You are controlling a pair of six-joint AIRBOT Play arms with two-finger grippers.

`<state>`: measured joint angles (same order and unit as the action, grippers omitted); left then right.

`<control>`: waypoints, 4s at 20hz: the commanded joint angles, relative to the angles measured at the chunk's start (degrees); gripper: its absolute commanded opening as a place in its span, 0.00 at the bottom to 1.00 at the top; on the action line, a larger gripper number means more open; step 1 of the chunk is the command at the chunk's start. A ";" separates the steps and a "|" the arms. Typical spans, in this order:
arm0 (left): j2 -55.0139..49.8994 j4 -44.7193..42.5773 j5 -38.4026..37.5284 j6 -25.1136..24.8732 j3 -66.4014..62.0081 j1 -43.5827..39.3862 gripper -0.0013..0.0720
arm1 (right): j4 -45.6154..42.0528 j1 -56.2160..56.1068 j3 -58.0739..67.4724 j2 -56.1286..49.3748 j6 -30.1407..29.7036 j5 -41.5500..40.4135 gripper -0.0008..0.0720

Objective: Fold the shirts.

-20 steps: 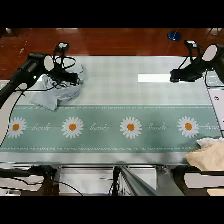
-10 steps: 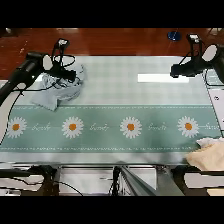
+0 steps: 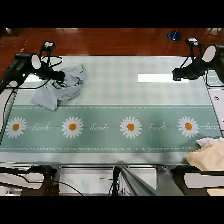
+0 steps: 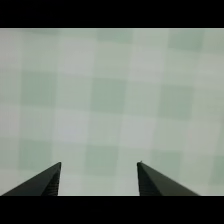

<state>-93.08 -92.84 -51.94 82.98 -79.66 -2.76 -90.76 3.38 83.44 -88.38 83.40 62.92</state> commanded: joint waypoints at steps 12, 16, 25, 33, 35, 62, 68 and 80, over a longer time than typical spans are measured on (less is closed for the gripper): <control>-2.93 3.34 -2.25 0.22 -14.14 0.79 0.06 | -0.44 0.02 0.00 -0.02 -0.04 6.29 0.77; 4.79 3.34 -2.73 0.22 -27.26 -1.07 0.06 | -1.51 0.02 0.00 -0.02 -0.04 12.52 0.76; 24.98 3.34 -2.78 0.20 -32.28 -11.69 0.06 | -4.94 0.02 0.00 0.04 -0.04 27.67 0.76; 20.00 6.91 -14.01 0.22 -31.50 -27.36 0.06 | -5.81 0.02 0.00 0.04 -0.28 32.06 0.76; 15.72 9.40 -14.82 0.22 -29.57 -30.99 0.06 | -5.81 0.02 0.00 0.04 -0.33 31.85 0.76; 1.92 41.16 -18.12 -6.05 -0.57 0.90 0.89 | 16.41 15.13 -0.02 -0.04 -7.78 21.31 0.75; -5.99 49.18 -15.28 -7.52 -0.48 -1.97 1.00 | 21.33 15.02 -0.02 -2.23 -10.23 17.18 0.75; -13.81 49.35 -14.73 -7.28 -1.25 -8.11 1.00 | 27.06 14.97 -0.72 -7.96 -10.23 15.02 0.75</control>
<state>-105.16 -43.53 -66.85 75.44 -80.38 -9.34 -65.06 18.37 83.07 -95.72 73.19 79.00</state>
